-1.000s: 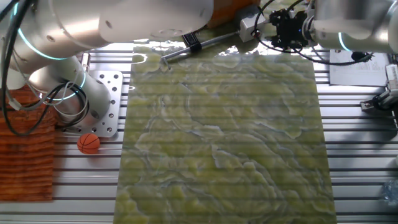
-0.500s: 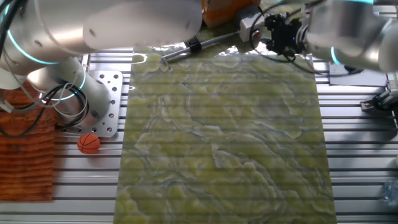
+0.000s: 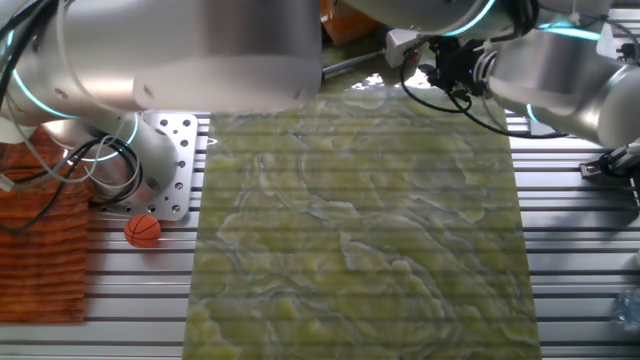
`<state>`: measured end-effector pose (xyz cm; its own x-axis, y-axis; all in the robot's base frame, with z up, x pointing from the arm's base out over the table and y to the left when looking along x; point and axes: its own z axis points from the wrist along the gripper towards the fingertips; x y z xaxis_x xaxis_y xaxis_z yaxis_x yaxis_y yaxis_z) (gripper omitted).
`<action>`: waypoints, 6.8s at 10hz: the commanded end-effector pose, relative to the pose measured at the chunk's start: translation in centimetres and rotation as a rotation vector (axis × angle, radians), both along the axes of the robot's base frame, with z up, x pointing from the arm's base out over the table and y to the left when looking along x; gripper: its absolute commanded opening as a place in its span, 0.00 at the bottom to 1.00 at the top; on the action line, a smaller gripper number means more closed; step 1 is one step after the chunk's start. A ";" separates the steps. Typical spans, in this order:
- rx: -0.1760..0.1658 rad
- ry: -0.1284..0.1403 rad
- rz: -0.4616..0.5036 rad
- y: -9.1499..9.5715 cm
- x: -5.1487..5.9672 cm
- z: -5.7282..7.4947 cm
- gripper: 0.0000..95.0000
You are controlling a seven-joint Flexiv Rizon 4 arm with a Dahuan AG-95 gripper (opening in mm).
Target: Press the button horizontally
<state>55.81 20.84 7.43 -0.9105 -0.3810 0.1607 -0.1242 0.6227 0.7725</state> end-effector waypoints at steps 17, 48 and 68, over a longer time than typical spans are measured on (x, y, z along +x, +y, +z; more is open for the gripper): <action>0.049 0.015 -0.067 2.5 -0.1 -0.5 0.60; 0.032 0.047 -0.061 3.6 -0.8 -1.3 0.60; -0.379 -0.078 -0.050 -8.3 3.9 4.0 0.00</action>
